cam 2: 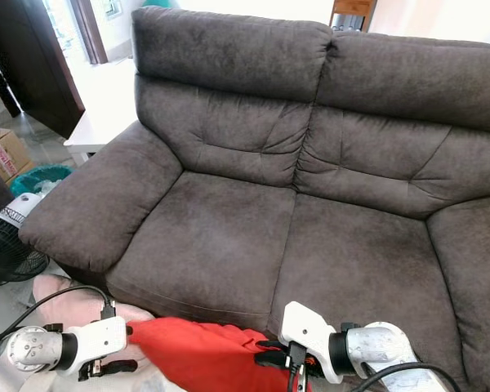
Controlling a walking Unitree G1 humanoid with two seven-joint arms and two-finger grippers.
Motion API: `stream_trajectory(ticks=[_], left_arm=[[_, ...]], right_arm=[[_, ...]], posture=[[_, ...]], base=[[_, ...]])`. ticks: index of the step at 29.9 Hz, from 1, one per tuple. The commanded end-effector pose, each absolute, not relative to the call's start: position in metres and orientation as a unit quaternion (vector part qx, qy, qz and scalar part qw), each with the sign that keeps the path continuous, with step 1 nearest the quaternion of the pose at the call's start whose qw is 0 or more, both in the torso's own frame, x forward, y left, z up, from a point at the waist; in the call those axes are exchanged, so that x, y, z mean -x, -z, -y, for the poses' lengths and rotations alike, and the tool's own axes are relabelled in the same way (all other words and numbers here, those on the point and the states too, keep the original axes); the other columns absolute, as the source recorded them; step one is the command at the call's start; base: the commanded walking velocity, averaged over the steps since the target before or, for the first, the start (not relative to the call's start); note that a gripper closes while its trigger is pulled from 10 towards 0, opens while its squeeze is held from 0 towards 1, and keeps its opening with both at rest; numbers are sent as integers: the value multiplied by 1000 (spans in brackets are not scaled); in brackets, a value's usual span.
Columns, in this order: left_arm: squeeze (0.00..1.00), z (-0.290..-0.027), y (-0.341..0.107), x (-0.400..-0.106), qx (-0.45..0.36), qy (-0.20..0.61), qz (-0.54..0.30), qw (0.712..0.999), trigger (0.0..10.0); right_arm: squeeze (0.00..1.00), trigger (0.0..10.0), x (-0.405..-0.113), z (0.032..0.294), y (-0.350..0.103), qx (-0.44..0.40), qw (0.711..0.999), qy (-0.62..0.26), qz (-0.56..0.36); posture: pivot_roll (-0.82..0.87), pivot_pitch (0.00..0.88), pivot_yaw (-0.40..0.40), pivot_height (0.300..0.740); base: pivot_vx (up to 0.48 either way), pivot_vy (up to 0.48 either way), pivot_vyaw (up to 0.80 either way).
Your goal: Move the pillow to the sofa from floor
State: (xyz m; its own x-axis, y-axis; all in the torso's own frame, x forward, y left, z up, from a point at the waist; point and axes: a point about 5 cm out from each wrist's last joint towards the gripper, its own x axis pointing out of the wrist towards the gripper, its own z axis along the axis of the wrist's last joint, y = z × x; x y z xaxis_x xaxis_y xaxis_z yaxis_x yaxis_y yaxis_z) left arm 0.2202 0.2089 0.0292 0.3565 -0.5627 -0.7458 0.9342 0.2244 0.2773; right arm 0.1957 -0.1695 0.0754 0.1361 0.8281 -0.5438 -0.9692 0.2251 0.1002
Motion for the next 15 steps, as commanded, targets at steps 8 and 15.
stream_trajectory(ticks=[8,15], left_arm=[[0,-205,-26,-224,-381,516,-243,728,10000],[0,-203,-19,-216,-359,539,-262,715,10000]], right_arm=[[0,10000,-193,161,-101,154,718,-648,-205],[0,10000,-195,157,-106,158,719,-648,-196]], posture=[[110,0,-49,740],[105,0,-51,740]], base=[[0,0,0],[0,0,0]])
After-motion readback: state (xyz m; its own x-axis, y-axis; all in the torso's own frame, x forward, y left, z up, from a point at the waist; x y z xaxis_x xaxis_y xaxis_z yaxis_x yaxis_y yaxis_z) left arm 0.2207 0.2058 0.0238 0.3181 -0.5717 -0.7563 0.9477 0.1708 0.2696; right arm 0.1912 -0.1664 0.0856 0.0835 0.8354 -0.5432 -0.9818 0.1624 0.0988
